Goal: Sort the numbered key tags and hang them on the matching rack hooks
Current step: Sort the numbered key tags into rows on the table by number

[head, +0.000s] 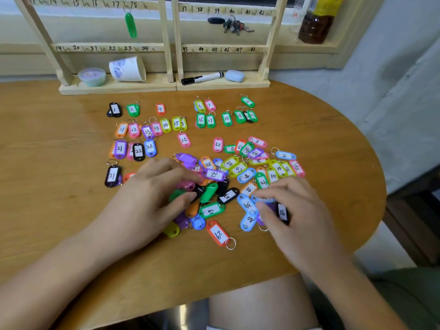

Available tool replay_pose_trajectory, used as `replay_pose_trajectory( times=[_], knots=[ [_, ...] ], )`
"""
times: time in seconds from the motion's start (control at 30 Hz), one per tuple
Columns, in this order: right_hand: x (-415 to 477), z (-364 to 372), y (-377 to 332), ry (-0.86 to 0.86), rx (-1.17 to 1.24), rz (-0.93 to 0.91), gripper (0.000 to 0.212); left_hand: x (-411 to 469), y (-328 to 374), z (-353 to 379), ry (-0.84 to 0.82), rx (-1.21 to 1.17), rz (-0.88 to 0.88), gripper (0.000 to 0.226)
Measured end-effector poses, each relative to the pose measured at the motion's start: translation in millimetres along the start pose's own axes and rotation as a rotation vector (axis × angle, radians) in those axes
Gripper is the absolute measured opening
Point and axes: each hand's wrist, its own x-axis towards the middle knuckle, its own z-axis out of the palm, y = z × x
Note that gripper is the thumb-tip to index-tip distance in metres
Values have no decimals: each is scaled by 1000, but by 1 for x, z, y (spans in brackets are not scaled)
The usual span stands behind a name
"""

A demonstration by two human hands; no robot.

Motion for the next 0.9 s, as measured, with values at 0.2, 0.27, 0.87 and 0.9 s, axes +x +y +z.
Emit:
replay_pose_trajectory(
  times=[0.2, 0.27, 0.87, 0.9],
  knots=[
    [-18, 26, -19, -107, -79, -299, 26, -13, 5, 6, -16, 117, 32, 37],
    [-19, 27, -20, -119, -84, -320, 27, -21, 5, 5, -14, 102, 19, 37],
    [-34, 33, -33, -162, -135, -295, 31, -87, 2, -8, 51, 5, -75, 30],
    [-34, 34, -35, -165, -127, -287, 28, -87, 2, -9, 33, 2, -66, 31]
  ],
)
